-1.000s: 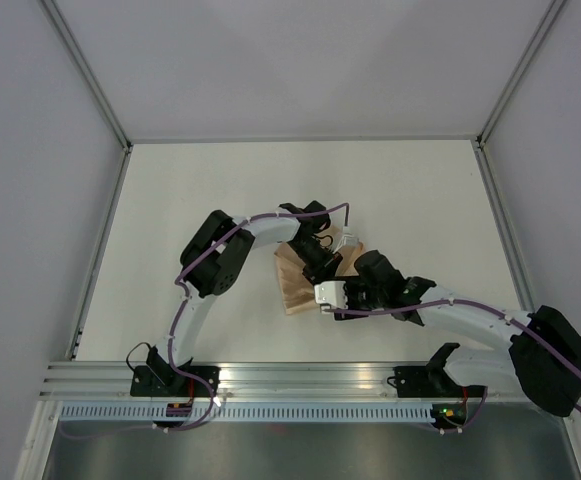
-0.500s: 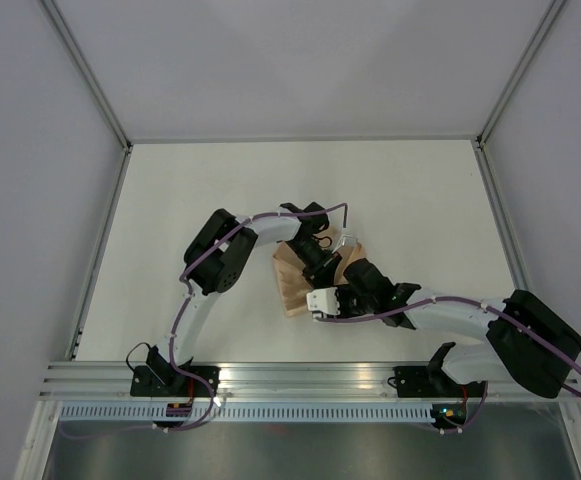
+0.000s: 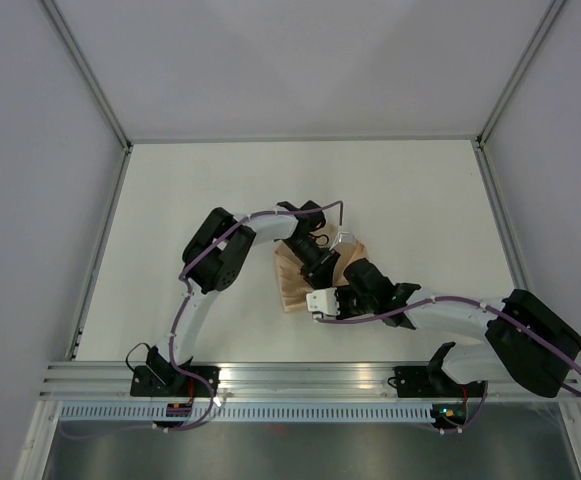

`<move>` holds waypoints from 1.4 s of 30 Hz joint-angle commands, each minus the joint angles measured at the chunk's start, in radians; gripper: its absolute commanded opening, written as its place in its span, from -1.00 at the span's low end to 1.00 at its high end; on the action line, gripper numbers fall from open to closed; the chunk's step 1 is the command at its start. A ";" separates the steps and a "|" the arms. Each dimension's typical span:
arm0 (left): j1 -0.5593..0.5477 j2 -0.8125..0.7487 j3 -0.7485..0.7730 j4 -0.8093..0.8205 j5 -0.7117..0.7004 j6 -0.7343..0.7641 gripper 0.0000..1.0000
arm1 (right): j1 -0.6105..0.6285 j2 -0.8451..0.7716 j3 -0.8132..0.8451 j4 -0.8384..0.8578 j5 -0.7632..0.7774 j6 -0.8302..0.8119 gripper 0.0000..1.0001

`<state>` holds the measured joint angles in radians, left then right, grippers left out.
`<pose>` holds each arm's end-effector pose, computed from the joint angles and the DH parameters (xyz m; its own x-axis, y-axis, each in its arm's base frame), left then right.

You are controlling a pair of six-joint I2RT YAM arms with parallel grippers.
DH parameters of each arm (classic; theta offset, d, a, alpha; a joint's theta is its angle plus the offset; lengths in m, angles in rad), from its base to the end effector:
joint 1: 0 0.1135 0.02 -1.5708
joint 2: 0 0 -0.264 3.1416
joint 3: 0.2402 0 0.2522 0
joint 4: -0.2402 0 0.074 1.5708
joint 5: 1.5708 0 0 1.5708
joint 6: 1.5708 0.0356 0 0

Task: Fold the napkin, place the utensils inside, and roll it up
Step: Roll the napkin at the center of the board.

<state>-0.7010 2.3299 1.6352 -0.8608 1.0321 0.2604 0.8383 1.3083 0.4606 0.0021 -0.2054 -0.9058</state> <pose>0.3087 -0.3005 0.1020 -0.6506 0.7219 -0.2358 0.5262 0.2046 -0.8254 0.1489 0.1764 0.1430 0.3352 -0.7794 -0.5294 -0.8988 -0.0959 -0.4278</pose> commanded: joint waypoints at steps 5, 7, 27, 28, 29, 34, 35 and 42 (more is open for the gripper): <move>0.070 -0.139 -0.093 0.254 -0.069 -0.146 -0.23 | -0.031 0.045 0.047 -0.220 -0.129 0.004 -0.99; 0.084 -0.168 -0.138 0.314 -0.113 -0.187 -0.23 | -0.057 0.069 0.088 -0.278 -0.184 -0.004 -0.99; 0.175 -0.773 -0.727 1.144 -0.829 -0.563 -0.23 | -0.340 0.479 0.533 -0.830 -0.545 -0.211 -0.99; 0.173 -0.838 -0.836 1.248 -0.861 -0.564 -0.22 | -0.355 0.523 0.576 -0.884 -0.563 -0.235 -0.99; 0.172 -0.839 -0.838 1.288 -0.862 -0.561 -0.21 | -0.355 0.545 0.576 -0.884 -0.563 -0.235 -0.99; 0.103 -0.981 -0.979 1.408 -0.954 -0.390 -0.19 | -0.396 0.686 0.725 -1.048 -0.600 -0.291 -0.99; 0.084 -0.994 -0.988 1.410 -0.975 -0.357 -0.18 | -0.400 0.725 0.760 -1.065 -0.603 -0.295 -0.99; -0.145 -1.041 -1.028 1.405 -1.234 -0.074 -0.13 | -0.436 0.848 0.871 -1.165 -0.623 -0.286 -0.99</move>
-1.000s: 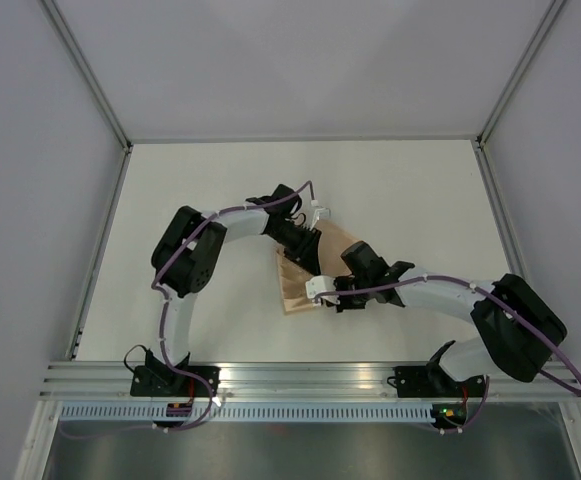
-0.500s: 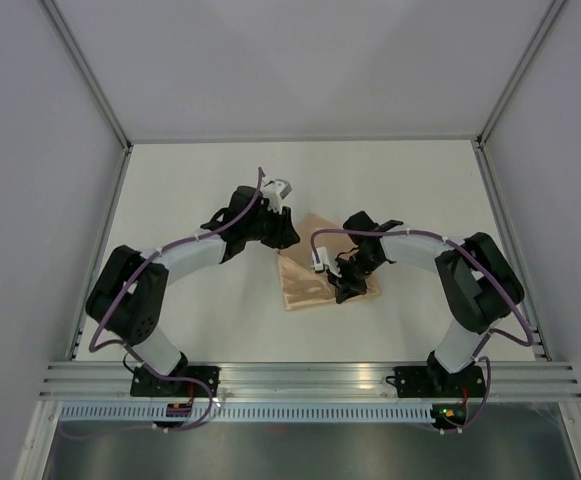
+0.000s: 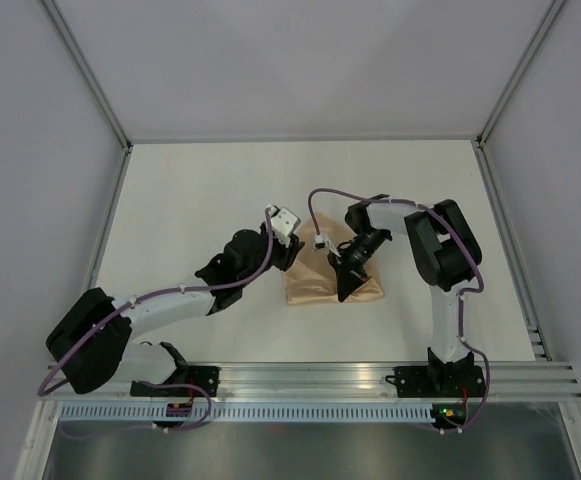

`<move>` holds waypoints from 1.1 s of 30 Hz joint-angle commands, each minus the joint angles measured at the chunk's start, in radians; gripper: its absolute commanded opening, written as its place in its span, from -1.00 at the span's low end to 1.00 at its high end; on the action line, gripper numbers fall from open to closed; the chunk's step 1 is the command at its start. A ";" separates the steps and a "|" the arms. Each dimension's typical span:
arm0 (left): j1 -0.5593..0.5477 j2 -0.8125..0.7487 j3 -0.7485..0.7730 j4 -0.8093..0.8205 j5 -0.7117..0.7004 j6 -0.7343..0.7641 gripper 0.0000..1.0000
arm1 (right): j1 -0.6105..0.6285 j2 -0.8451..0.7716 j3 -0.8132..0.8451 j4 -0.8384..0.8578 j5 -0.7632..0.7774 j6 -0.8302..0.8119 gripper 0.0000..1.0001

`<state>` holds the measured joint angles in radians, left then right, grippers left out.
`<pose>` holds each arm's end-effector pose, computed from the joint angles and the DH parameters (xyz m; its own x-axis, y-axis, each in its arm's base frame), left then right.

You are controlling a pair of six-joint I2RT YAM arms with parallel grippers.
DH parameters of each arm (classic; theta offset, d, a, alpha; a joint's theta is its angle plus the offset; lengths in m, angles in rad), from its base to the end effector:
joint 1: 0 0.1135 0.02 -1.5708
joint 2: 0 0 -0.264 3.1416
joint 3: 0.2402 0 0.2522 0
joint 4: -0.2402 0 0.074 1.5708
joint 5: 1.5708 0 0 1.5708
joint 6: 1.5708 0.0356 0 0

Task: Fold the napkin, place the utensils inside, and roll it up
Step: Roll the napkin at the center of the board.

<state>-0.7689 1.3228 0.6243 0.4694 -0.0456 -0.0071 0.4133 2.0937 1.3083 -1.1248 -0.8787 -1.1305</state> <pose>0.2082 -0.1991 0.2330 -0.1679 0.1526 -0.9739 0.6616 0.7499 0.0034 0.2960 0.1598 0.1202 -0.3486 -0.7832 -0.5148 -0.7904 -0.0496 0.6106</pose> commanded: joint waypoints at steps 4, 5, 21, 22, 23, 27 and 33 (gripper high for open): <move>-0.164 -0.040 -0.028 0.086 -0.209 0.275 -0.07 | -0.019 0.112 0.063 -0.058 0.055 -0.042 -0.99; -0.180 -0.034 -0.026 0.078 -0.208 0.295 -0.07 | -0.022 0.118 0.074 -0.062 0.057 -0.037 -0.99; -0.480 0.279 0.100 -0.078 -0.266 0.503 0.04 | -0.037 0.192 0.138 -0.096 0.063 -0.005 -0.99; -0.478 0.292 0.103 -0.077 -0.260 0.504 0.04 | -0.038 0.196 0.140 -0.098 0.063 -0.003 -0.99; -0.480 0.302 0.106 -0.077 -0.249 0.507 0.04 | -0.039 0.198 0.143 -0.099 0.064 -0.005 -0.99; -0.480 0.342 0.139 -0.103 -0.215 0.516 0.08 | -0.041 0.206 0.149 -0.101 0.064 -0.003 -0.99; -0.478 0.412 0.158 -0.100 -0.186 0.509 0.07 | -0.048 0.212 0.158 -0.110 0.061 -0.006 -0.99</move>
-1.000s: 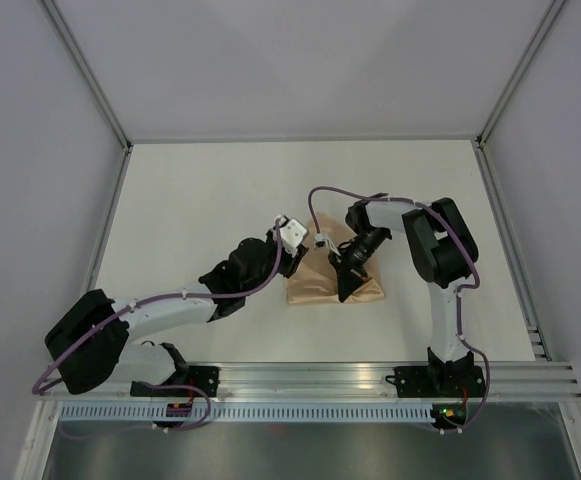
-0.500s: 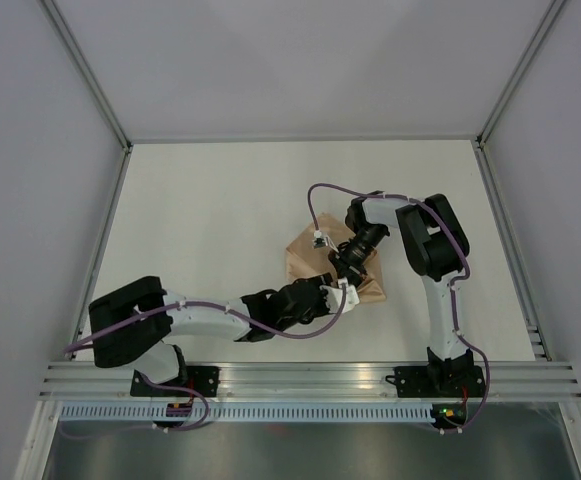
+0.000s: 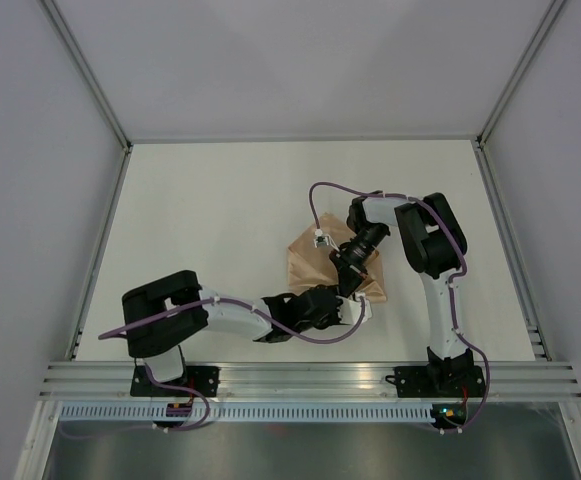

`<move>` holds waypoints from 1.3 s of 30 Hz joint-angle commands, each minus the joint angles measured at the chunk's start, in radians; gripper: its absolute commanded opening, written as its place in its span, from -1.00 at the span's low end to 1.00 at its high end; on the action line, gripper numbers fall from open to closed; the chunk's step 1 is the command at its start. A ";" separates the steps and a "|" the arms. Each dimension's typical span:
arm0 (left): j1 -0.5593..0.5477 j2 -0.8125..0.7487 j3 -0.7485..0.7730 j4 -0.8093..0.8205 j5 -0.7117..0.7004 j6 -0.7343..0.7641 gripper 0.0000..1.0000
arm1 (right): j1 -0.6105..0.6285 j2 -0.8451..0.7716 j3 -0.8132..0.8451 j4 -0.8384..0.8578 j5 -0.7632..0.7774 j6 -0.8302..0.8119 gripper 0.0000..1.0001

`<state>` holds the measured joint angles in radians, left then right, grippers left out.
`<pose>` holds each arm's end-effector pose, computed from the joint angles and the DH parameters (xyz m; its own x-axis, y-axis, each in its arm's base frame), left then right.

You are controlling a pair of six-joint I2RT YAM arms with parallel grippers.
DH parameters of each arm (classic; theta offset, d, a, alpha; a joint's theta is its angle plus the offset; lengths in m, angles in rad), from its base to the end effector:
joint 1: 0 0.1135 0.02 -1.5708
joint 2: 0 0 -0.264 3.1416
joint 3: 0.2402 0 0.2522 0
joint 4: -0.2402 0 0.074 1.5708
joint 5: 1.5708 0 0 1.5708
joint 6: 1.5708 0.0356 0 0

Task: Fold the napkin, place the utensils inside, and roll it up
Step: Roll the napkin at the center of the board.

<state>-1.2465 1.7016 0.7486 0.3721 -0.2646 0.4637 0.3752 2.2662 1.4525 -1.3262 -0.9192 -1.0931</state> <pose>0.1158 -0.3153 0.1509 0.2216 0.6955 -0.6835 0.8342 0.2278 0.5023 0.3148 0.1544 0.0988 -0.5170 -0.7825 -0.3471 -0.6149 0.0575 0.7865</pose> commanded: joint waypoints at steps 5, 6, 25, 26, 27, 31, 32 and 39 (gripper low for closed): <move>0.012 0.070 0.038 0.005 0.053 0.016 0.03 | -0.013 0.047 0.019 0.085 0.098 -0.047 -0.99; 0.015 0.073 0.037 0.010 0.053 0.016 0.02 | -0.015 0.050 0.020 0.084 0.100 -0.047 -0.99; 0.071 0.133 0.121 -0.160 0.260 -0.097 -0.89 | -0.027 0.056 0.032 0.068 0.074 -0.044 -0.96; 0.076 0.138 0.133 -0.173 0.312 -0.111 -0.95 | -0.030 0.055 0.034 0.068 0.068 -0.041 -0.87; 0.087 0.139 0.138 -0.185 0.332 -0.117 -0.95 | -0.032 0.050 0.034 0.067 0.062 -0.039 -0.79; 0.134 0.151 0.170 -0.254 0.441 -0.168 -0.95 | -0.053 -0.016 0.052 0.056 0.011 -0.027 -0.35; 0.159 0.153 0.184 -0.278 0.488 -0.190 -0.95 | -0.068 -0.031 0.057 0.056 0.003 -0.021 -0.22; 0.228 0.170 0.235 -0.366 0.646 -0.264 -0.95 | -0.168 -0.193 0.100 0.128 -0.084 0.105 0.00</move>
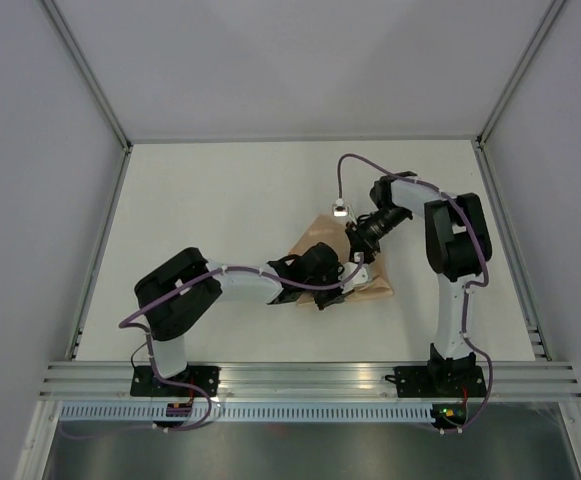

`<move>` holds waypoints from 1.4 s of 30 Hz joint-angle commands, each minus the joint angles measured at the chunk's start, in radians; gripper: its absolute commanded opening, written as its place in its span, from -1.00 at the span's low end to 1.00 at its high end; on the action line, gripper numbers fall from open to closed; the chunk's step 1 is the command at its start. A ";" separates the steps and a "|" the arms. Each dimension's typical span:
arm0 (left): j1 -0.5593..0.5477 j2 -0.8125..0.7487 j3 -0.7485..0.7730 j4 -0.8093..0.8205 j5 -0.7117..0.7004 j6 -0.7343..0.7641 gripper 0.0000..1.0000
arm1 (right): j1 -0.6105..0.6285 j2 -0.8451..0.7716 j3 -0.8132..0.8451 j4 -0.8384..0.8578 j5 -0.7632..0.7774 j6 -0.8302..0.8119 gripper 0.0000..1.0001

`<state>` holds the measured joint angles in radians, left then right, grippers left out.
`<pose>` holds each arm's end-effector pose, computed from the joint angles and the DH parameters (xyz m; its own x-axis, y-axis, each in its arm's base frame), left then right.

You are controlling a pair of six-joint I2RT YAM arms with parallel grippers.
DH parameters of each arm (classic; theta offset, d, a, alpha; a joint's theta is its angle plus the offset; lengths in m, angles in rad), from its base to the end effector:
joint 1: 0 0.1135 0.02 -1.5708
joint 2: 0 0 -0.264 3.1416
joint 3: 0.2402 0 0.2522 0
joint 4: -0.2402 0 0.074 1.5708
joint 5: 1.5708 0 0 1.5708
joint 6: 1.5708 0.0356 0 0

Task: Fold the napkin, place the utensils inside, and roll it up
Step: Roll the napkin at the center of the board.

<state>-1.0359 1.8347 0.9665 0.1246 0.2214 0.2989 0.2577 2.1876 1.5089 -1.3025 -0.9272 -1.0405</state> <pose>0.1834 -0.3249 0.1466 -0.0583 0.6621 -0.7472 0.9825 0.1709 0.0747 0.3438 0.1200 0.1343 -0.5828 -0.6889 -0.4310 -0.6862 0.1331 0.7152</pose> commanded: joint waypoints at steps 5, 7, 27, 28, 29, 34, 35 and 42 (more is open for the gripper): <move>0.103 0.070 0.028 -0.147 0.309 -0.180 -0.95 | -0.193 -0.247 -0.030 0.343 -0.117 0.247 0.02; 0.125 0.086 0.029 -0.148 0.378 -0.205 -0.95 | -0.250 -0.334 -0.091 0.420 -0.119 0.269 0.02; 0.231 0.262 0.026 -0.077 0.599 -0.376 -0.95 | 0.142 -1.056 -0.952 1.029 0.410 0.148 0.02; 0.231 0.265 0.023 -0.072 0.593 -0.386 -0.95 | 0.181 -1.049 -0.960 1.036 0.419 0.143 0.02; 0.231 0.267 0.021 -0.065 0.590 -0.389 -0.95 | 0.196 -1.039 -0.966 1.040 0.435 0.140 0.04; 0.232 0.271 0.015 -0.060 0.584 -0.396 -0.95 | 0.282 -1.029 -1.006 1.065 0.484 0.134 0.06; 0.232 0.273 0.014 -0.059 0.579 -0.396 -0.95 | 0.291 -1.029 -1.012 1.069 0.490 0.137 0.06; 0.235 0.275 0.006 -0.048 0.582 -0.397 -0.95 | 0.376 -1.014 -1.070 1.123 0.545 0.152 0.06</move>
<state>-0.7959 2.0308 1.0306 0.1867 0.8993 -0.1104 0.6113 1.1652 0.4614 -0.2420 -0.4236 -0.8867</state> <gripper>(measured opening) 0.240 0.528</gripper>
